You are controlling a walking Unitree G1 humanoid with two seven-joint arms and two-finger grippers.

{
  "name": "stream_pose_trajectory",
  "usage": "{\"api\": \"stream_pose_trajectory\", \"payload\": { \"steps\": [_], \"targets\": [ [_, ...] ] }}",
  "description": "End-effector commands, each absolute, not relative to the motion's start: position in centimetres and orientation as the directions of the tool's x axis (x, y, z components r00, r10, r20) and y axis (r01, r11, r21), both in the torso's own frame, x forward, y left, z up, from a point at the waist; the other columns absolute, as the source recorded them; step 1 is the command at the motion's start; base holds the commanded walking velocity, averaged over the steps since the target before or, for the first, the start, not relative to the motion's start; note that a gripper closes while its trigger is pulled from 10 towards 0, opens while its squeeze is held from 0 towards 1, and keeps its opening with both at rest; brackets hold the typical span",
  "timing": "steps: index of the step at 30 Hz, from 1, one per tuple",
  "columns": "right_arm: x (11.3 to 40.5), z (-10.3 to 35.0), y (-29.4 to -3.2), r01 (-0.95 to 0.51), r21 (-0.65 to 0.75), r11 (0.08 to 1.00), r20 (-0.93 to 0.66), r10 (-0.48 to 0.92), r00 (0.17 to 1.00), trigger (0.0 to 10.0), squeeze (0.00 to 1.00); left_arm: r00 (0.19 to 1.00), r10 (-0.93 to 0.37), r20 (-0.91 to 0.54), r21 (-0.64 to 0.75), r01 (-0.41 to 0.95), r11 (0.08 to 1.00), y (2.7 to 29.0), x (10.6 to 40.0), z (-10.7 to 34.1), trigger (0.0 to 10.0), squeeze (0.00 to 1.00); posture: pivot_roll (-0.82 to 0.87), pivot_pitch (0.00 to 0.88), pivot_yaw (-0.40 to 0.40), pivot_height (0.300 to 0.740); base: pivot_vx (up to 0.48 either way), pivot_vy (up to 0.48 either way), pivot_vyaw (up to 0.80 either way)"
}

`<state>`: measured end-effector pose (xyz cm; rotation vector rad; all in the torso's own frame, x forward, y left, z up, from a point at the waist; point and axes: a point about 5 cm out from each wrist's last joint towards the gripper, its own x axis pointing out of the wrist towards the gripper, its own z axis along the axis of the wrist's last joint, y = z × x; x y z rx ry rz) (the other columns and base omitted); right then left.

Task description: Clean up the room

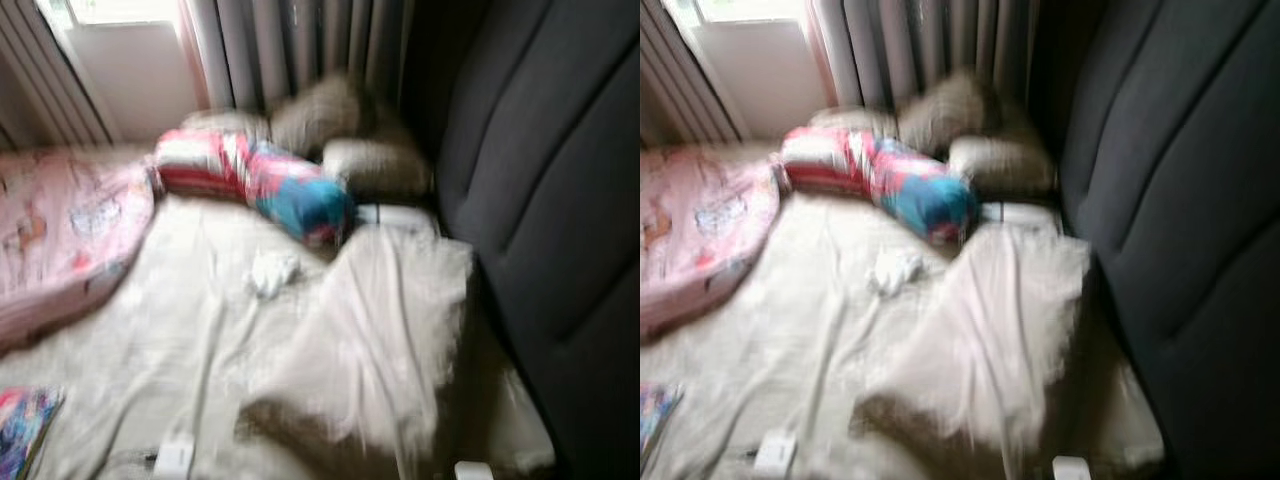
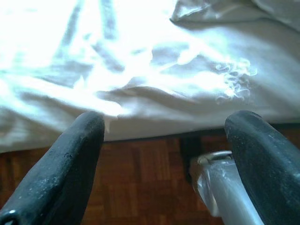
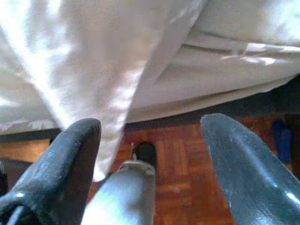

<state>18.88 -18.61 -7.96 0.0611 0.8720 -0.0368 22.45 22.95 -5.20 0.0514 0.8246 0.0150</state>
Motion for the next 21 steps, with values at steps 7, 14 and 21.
{"api": "stream_pose_trajectory", "payload": {
  "steps": [7,14,21],
  "targets": [
    [18.6,-7.8,-18.6,0.057,0.091,0.994,-0.714,0.025,0.700,10.0,0.00,0.639,0.038,-0.768,0.045,-0.006,0.999,23.0,21.0,-6.1,10.0,0.00,-0.04,0.155,0.004,0.740,0.000,0.000,0.00],
    [19.0,-7.3,-18.5,0.070,0.164,0.984,-0.647,0.054,0.761,10.0,0.60,0.638,0.036,-0.769,0.040,-0.008,0.999,23.0,21.0,-6.1,10.0,0.00,-0.05,0.166,0.002,0.740,0.000,0.000,0.00],
    [19.1,-6.8,-18.6,0.112,0.203,0.973,-0.578,0.027,0.816,10.0,1.00,0.638,0.036,-0.769,0.045,-0.001,0.999,23.1,20.9,-6.1,10.0,0.00,-0.05,0.171,0.006,0.740,0.000,0.000,0.00]
  ]
}}
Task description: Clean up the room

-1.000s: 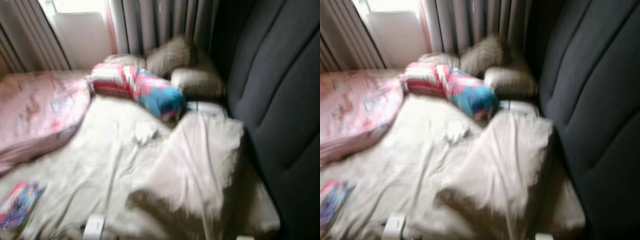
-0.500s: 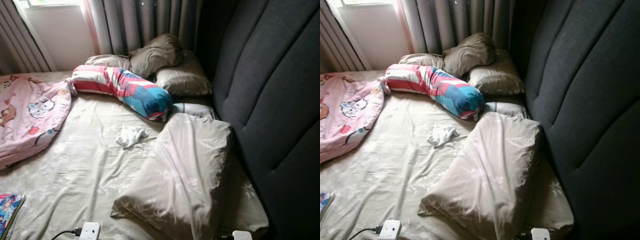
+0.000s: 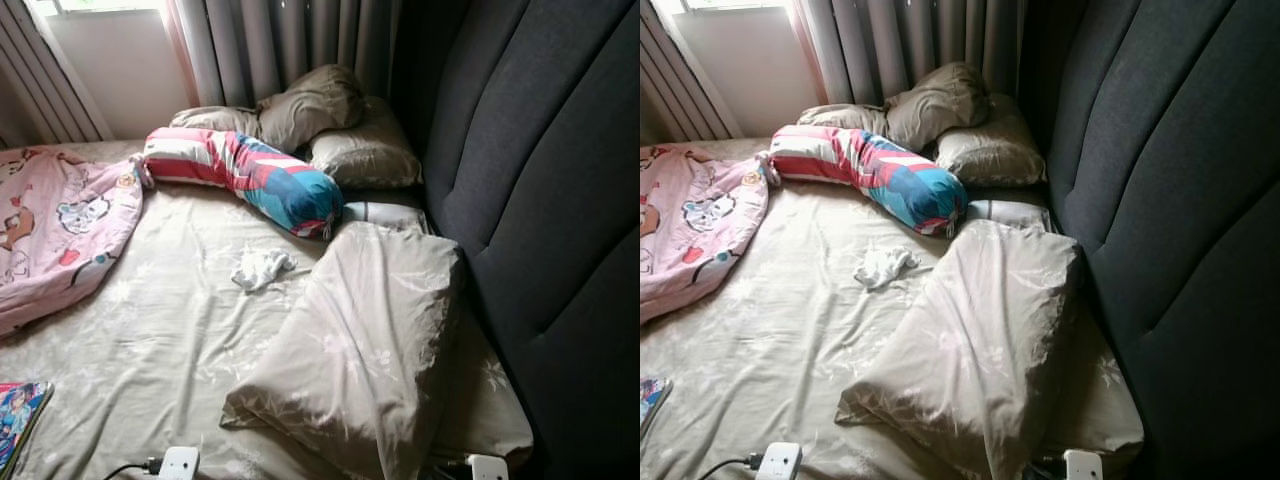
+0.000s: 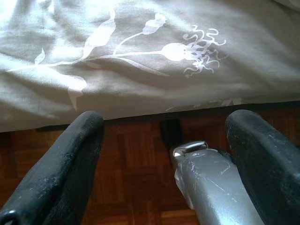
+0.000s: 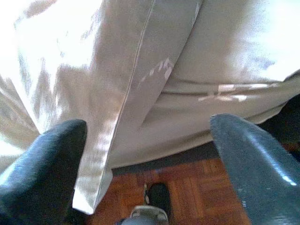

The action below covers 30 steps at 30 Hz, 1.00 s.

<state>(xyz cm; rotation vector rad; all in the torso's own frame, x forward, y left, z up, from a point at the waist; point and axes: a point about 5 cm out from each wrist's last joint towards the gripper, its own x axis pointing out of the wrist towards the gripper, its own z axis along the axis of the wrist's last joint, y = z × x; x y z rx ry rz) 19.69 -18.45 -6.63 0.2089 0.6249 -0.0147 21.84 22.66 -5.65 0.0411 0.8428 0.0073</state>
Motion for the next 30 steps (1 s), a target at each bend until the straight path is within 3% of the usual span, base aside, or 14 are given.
{"api": "stream_pose_trajectory", "payload": {
  "steps": [1,8,9,11,13,16,17,27,28,30],
  "targets": [
    [19.1,-6.8,-18.6,0.112,0.203,0.973,-0.578,0.027,0.816,10.0,1.00,0.638,0.036,-0.769,0.045,-0.001,0.999,23.1,20.9,-6.1,10.0,0.00,-0.05,0.171,0.006,0.740,0.000,0.000,0.00],
    [19.3,-6.5,-18.5,0.109,0.242,0.964,-0.534,0.039,0.844,10.0,1.00,0.638,0.039,-0.769,0.048,-0.004,0.999,23.2,20.9,-6.1,10.0,0.00,-0.04,0.168,0.008,0.740,0.000,0.000,0.00],
    [23.0,-4.1,-17.6,0.060,0.252,0.966,-0.413,0.051,0.909,10.0,1.00,0.639,0.039,-0.769,0.049,-0.003,0.999,23.2,20.9,-6.1,10.0,0.00,-0.04,0.166,0.009,0.740,0.000,0.000,0.00],
    [27.8,-0.3,-16.2,-0.014,0.254,0.967,-0.250,0.079,0.965,10.0,1.00,0.639,0.040,-0.768,0.051,-0.001,0.999,23.2,20.9,-6.1,10.0,0.00,-0.04,0.162,0.011,0.740,0.000,0.000,0.00],
    [29.3,1.2,-15.6,-0.038,0.263,0.964,-0.204,0.094,0.974,10.0,1.00,0.640,0.041,-0.767,0.052,-0.002,0.999,23.2,20.9,-6.1,10.0,0.00,-0.04,0.160,0.013,0.740,0.000,0.000,0.00],
    [29.4,1.2,-15.5,-0.043,0.261,0.964,-0.205,0.099,0.974,10.0,0.98,0.649,0.054,-0.759,0.056,-0.017,0.998,23.3,20.9,-6.0,10.0,0.00,-0.04,0.158,0.014,0.740,0.000,0.000,0.00],
    [29.6,1.4,-15.4,-0.051,0.259,0.965,-0.201,0.105,0.974,10.0,0.00,0.673,0.076,-0.736,0.064,-0.043,0.997,23.4,21.1,-5.9,10.0,0.00,-0.04,0.155,0.015,0.740,0.000,0.000,0.00],
    [29.9,1.1,-14.5,-0.066,0.228,0.971,-0.273,0.129,0.954,10.0,0.00,0.789,0.188,-0.585,0.063,-0.188,0.980,23.9,21.6,-4.8,10.0,0.00,-0.03,0.166,0.013,0.740,0.000,0.000,0.00],
    [29.7,0.9,-14.5,-0.058,0.225,0.973,-0.285,0.123,0.951,10.0,0.00,0.872,0.197,-0.448,0.051,-0.195,0.980,23.6,22.3,-3.5,10.0,0.00,-0.03,0.170,0.011,0.740,0.000,0.000,0.00],
    [29.7,0.9,-14.5,-0.057,0.235,0.970,-0.284,0.124,0.951,10.0,0.00,0.916,0.196,-0.349,0.039,-0.195,0.980,23.4,23.0,-2.4,10.0,0.00,-0.03,0.170,0.011,0.740,0.000,0.000,0.00]
  ]
}}
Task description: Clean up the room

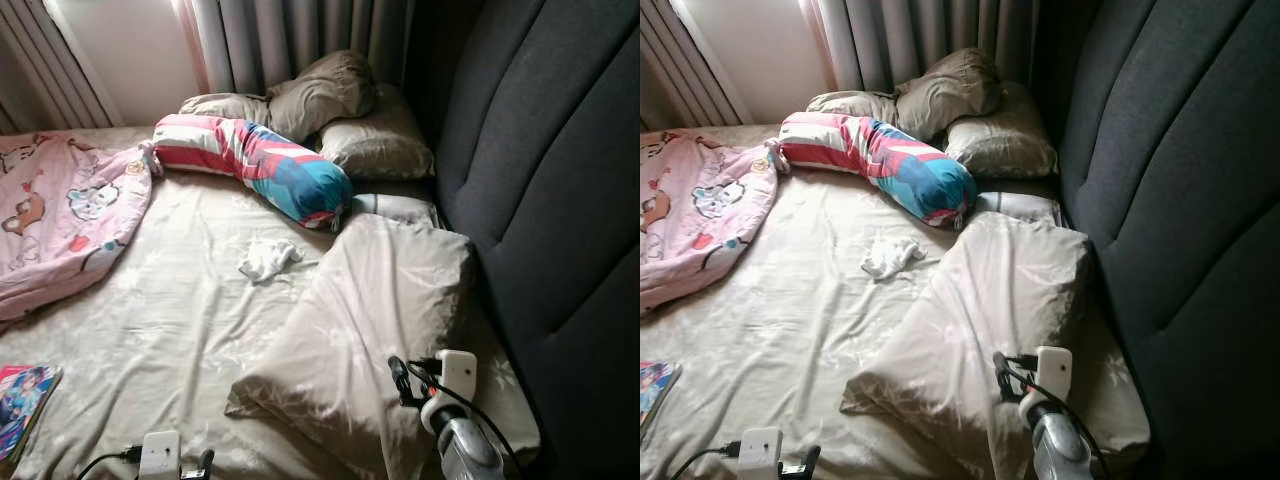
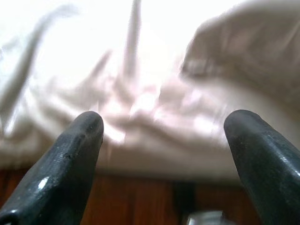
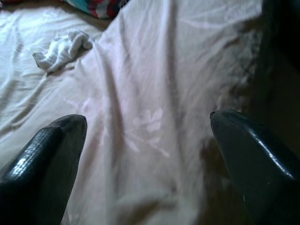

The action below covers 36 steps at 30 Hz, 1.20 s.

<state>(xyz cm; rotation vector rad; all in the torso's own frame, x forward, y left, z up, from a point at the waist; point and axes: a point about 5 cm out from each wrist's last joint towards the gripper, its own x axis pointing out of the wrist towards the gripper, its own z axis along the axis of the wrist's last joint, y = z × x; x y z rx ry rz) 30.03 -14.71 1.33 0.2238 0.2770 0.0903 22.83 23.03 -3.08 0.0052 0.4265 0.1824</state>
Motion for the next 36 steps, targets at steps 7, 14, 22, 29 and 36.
{"api": "stream_pose_trajectory", "payload": {
  "steps": [7,14,22,29,36],
  "targets": [
    [28.3,-1.0,-14.6,-0.027,0.204,0.979,-0.412,0.111,0.904,10.0,0.00,0.990,0.095,-0.104,0.038,-0.092,0.995,21.7,27.2,2.3,10.0,0.00,-0.02,0.186,0.010,0.740,0.000,0.000,0.00],
    [27.4,-2.3,-15.4,0.049,0.222,0.974,-0.503,0.071,0.862,10.0,0.00,0.999,0.022,-0.025,-0.001,-0.022,1.000,20.6,28.5,4.2,10.0,0.00,0.00,0.212,0.022,0.740,0.000,0.000,0.00],
    [26.4,-2.8,-17.3,0.063,0.206,0.976,-0.492,0.048,0.869,10.0,0.00,1.000,-0.012,0.005,-0.003,0.012,1.000,20.4,29.1,5.4,10.0,0.00,0.01,0.229,0.035,0.740,0.000,0.000,0.00],
    [27.3,-2.0,-16.8,0.074,0.204,0.976,-0.454,0.027,0.891,10.0,0.00,0.999,0.005,-0.037,-0.075,-0.008,0.997,20.2,29.0,4.8,10.0,0.00,-0.01,0.222,0.033,0.740,0.000,0.000,0.00],
    [27.9,-1.7,-15.2,0.033,0.215,0.976,-0.464,0.072,0.883,10.0,0.00,0.999,-0.005,-0.044,-0.062,0.003,0.998,20.4,28.7,4.7,10.0,0.00,0.00,0.195,0.026,0.721,0.000,0.000,0.00]
  ]
}}
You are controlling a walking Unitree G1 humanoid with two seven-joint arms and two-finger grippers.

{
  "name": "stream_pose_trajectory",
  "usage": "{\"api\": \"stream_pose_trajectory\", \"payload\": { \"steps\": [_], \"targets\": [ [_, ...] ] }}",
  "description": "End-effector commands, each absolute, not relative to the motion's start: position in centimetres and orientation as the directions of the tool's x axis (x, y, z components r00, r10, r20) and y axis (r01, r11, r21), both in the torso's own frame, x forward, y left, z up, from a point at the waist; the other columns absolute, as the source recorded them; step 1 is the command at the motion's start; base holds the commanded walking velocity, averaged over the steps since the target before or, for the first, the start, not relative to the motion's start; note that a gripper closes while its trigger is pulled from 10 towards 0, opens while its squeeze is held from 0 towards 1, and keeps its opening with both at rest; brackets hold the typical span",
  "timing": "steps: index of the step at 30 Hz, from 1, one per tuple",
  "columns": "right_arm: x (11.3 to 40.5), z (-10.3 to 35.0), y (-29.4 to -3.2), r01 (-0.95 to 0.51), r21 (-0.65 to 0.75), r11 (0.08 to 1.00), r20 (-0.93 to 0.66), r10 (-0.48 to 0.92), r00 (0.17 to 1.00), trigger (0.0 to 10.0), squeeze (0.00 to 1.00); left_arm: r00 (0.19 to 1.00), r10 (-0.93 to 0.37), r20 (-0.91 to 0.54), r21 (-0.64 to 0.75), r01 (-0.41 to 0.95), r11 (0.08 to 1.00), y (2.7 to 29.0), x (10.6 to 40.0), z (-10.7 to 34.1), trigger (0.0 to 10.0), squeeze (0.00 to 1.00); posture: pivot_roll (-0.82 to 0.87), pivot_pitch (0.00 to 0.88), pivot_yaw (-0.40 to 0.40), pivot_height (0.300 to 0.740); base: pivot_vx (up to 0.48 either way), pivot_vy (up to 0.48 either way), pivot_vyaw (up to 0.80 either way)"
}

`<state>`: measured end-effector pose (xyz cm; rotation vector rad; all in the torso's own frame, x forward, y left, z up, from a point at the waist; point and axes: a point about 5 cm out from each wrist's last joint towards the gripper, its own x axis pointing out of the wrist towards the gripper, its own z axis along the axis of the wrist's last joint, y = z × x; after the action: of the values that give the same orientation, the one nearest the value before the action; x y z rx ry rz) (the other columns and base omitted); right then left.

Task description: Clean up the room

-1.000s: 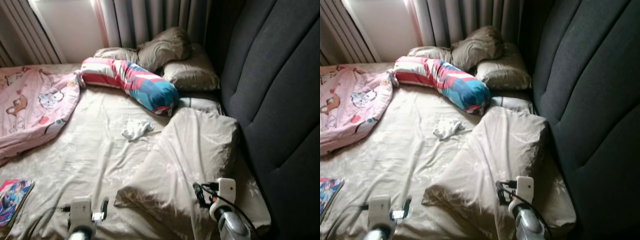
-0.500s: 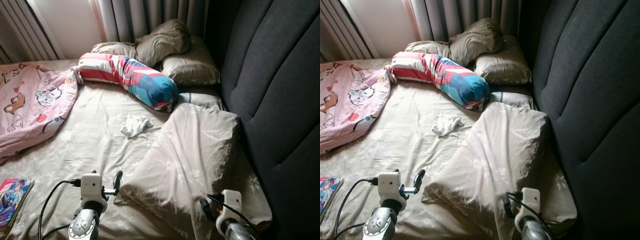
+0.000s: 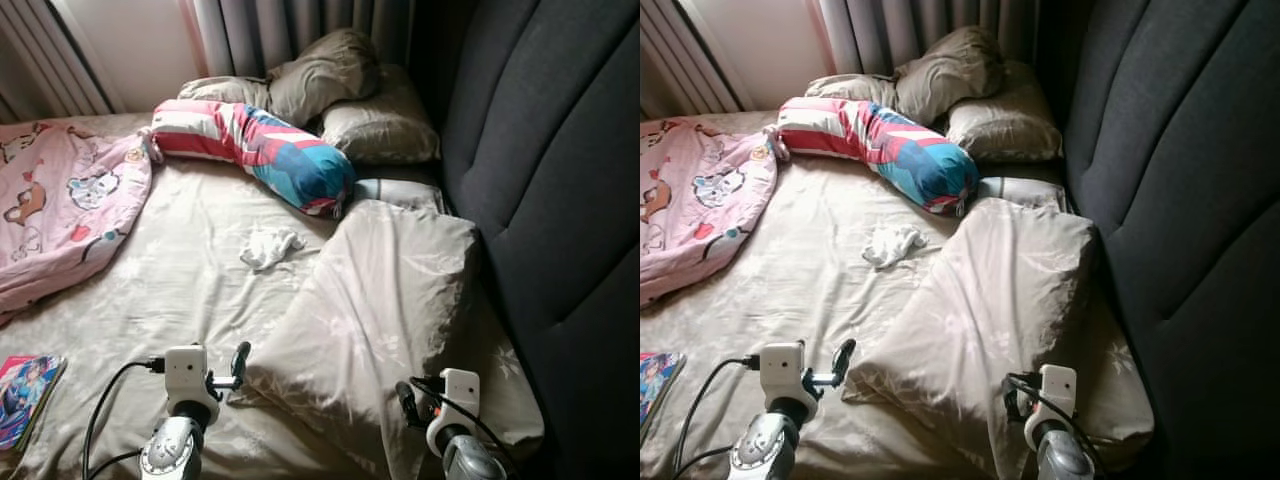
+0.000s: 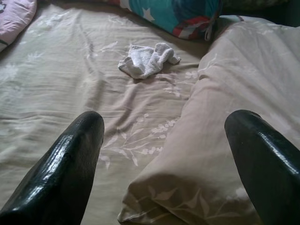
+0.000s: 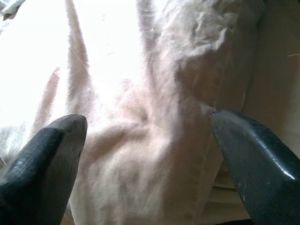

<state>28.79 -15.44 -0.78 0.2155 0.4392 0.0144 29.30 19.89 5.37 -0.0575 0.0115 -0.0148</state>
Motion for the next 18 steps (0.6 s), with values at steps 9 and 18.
{"api": "stream_pose_trajectory", "payload": {
  "steps": [9,18],
  "targets": [
    [27.69,-1.84,-14.99,0.031,0.234,0.972,-0.457,0.082,0.886,10.0,0.00,0.999,-0.020,-0.043,-0.063,0.018,0.998,20.14,28.89,4.96,10.0,0.00,0.00,0.179,0.032,0.686,0.000,0.000,0.00],
    [27.43,-2.22,-15.06,0.012,0.217,0.976,-0.494,0.099,0.864,10.0,0.00,0.999,-0.032,-0.032,-0.059,0.030,0.998,20.09,29.23,5.47,10.0,0.00,0.01,0.179,0.036,0.681,0.000,0.000,0.00]
  ]
}}
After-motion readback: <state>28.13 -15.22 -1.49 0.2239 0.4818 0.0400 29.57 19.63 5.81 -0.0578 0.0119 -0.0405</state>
